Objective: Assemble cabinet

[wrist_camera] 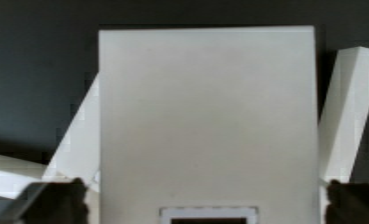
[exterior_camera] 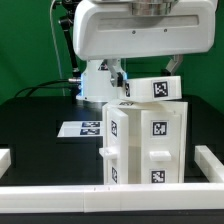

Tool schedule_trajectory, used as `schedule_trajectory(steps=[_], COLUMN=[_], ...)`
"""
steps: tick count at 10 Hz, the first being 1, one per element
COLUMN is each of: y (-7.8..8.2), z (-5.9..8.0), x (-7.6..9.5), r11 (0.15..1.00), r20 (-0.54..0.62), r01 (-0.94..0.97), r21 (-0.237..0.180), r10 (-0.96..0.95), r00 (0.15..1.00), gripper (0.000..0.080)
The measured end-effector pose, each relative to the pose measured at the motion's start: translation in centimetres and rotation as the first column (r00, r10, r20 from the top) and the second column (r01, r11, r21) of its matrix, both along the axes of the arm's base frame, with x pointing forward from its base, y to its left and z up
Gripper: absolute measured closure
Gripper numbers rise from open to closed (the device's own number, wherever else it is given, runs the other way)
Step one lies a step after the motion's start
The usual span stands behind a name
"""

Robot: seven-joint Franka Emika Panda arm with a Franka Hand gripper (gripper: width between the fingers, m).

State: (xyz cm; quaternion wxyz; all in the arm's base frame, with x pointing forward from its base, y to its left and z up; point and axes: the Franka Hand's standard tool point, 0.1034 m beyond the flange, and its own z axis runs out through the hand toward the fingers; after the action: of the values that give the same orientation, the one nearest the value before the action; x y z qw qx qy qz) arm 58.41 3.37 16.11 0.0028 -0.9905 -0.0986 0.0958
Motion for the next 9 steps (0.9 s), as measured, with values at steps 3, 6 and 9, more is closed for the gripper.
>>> schedule_trajectory(steps=[3,6,9], y=[-0.1,-0.2,-1.2], z=[0.2,1.8,1.4], x=[0.5,0.8,0.3], r11=[1.000,0.998,0.998], r20=[0.030,0.203,0.172], r01=[-0.014,-0.057,-0.054], r21=[0.005,0.018,0.019], r10=[0.014,0.052,0.050], r00=[0.999,0.978,0.984], gripper=[0.0002,0.0003,0.0003])
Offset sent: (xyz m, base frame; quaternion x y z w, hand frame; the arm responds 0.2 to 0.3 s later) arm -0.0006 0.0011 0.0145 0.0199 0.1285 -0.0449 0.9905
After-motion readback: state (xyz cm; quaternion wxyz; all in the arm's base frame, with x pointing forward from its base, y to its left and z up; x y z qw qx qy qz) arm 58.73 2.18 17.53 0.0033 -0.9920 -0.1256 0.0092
